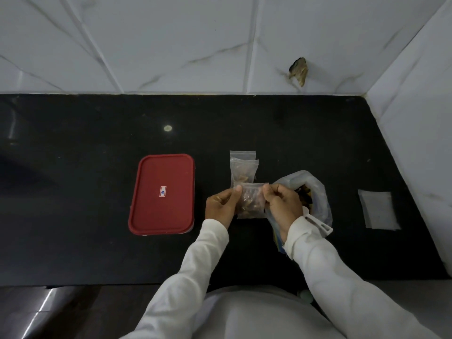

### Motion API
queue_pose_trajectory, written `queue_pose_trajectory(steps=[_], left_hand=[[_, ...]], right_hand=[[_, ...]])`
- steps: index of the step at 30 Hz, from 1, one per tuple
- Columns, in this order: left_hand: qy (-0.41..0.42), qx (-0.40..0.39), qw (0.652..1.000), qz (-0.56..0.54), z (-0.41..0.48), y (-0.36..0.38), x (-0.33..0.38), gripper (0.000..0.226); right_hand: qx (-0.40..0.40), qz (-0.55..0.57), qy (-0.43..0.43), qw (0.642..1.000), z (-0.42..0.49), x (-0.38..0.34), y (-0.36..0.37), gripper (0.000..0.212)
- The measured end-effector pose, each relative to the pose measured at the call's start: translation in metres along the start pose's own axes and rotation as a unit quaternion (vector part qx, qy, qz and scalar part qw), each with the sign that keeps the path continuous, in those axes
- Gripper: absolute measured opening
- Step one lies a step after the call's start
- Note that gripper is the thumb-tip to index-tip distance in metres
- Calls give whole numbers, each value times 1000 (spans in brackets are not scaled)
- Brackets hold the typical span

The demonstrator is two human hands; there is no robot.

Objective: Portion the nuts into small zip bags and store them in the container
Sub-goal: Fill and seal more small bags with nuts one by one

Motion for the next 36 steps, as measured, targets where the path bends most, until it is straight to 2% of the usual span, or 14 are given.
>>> queue_pose_trajectory(steps=[2,5,8,12,17,26,36], left_hand=[[30,-9,999,29,2,-7,-3,7],[59,36,996,64,7,-12,0,7],[72,73,991,83,14,-11,4,9],[90,97,984,121,23,-10,4,5],[79,120,977,160,34,-10,3,4],[81,147,969,183,39,-6,4,12],[58,111,977,172,37,-7,-5,32]], right_hand=[[-5,-12,-7,1000,4,4,2,21],[-25,-27,-42,998,8,8,6,16],[-33,-117,-117,986,15,6,8,5],[-12,-201,-169,965,28,3,12,10],[-28,-227,-148,962,47,9,21,5],[-6,-273,-142,952,58,9,28,4],[-1,-257,-129,958,57,8,27,17]])
Point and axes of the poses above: each hand's wrist, its own z-axis towards the middle knuckle, its own y-axis out of the palm, x = y × z, the point moved 2 cm from there along z, towards the middle knuckle, and after that the axes turned 3 degrees about -y, right-handed, at the moved point
